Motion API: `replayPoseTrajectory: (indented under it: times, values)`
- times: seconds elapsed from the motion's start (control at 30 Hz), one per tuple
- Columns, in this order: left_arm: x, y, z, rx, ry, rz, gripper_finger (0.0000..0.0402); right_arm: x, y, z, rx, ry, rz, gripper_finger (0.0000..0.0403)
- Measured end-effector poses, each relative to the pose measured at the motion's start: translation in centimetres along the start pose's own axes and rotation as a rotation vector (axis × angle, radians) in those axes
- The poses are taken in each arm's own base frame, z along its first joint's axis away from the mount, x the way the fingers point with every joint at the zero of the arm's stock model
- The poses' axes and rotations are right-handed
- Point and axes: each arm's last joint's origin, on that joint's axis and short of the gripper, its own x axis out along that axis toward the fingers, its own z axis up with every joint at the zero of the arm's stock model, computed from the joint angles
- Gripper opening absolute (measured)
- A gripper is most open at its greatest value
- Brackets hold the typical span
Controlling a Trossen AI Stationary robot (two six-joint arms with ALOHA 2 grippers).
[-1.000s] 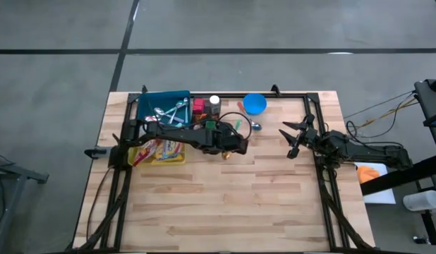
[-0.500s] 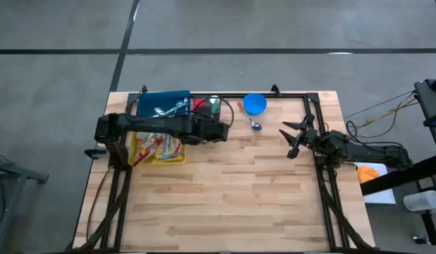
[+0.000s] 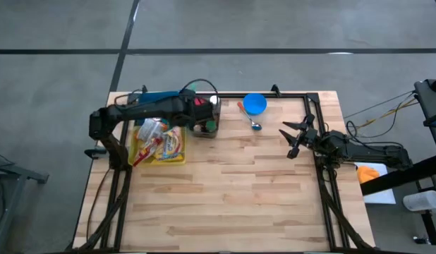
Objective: Pick & Place Food Item
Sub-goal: Put the green spoon into the blue bin
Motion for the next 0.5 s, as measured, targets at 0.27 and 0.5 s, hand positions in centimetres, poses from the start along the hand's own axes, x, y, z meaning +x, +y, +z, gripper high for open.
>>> replayPoseTrajectory:
  times: [0.27,0.5]
  values:
    - [4.2,2.1,0.4,0.052,0.082,0.123,0.0009,0.0,0.0,0.0,0.0,0.0,0.0,0.0157]
    - [7.9,3.6,-0.2,0.18,0.156,0.196,0.0009,0.0,0.0,0.0,0.0,0.0,0.0,0.0157]
